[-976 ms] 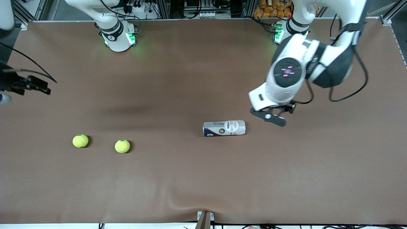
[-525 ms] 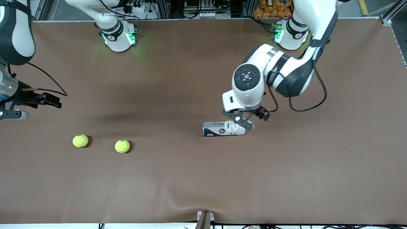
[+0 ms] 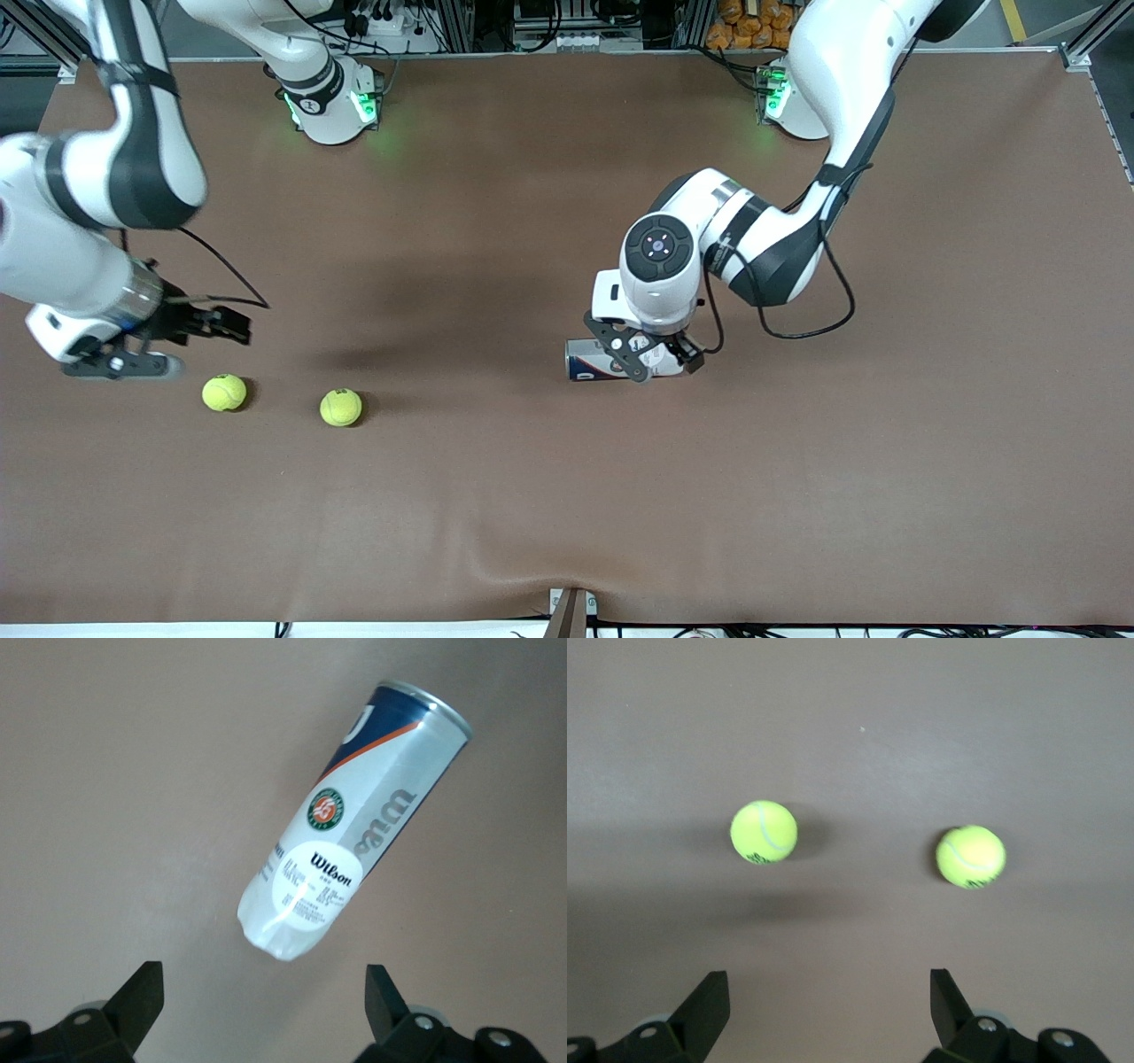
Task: Insert tennis ball vertically with right arm
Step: 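Grasp a tennis ball with the right gripper while the left gripper holds the can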
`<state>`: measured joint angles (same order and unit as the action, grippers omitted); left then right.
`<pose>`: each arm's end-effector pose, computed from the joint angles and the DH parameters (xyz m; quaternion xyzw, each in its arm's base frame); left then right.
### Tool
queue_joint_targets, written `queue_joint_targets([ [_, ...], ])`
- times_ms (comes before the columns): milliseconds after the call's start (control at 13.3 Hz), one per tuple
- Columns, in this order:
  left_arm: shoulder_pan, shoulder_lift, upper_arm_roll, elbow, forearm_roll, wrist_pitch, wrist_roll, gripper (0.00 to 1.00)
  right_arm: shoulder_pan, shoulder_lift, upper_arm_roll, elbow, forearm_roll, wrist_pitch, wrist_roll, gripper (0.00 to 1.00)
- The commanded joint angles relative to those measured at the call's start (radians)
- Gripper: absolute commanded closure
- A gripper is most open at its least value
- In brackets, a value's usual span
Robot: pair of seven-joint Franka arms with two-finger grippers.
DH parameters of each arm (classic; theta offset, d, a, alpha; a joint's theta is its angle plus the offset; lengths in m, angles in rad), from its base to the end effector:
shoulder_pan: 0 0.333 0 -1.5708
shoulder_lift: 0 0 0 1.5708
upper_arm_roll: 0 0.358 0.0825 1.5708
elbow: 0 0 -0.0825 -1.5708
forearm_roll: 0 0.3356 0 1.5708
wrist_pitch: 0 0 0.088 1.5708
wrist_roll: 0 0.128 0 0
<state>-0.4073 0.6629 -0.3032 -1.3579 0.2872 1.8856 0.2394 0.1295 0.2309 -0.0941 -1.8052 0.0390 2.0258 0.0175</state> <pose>0.5735 -0.3928 0.3675 -0.8751 0.4795 0.0412 0.0511 0.5851 0.0278 0.4574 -1.0000 -0.0015 0.0047 0.0066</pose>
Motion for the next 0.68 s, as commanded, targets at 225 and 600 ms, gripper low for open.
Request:
queue_joint_targets([
  [225,-0.027,0.067,0.012,0.039,0.023,0.063,0.168,0.00,0.042,0.126,-0.006,0.024,0.094,0.123,0.073,0.00],
  [600,-0.073,0.109,0.018,0.039,0.095,0.101,0.238,0.00,0.102,0.229,-0.006,0.026,0.094,0.284,0.188,0.00],
])
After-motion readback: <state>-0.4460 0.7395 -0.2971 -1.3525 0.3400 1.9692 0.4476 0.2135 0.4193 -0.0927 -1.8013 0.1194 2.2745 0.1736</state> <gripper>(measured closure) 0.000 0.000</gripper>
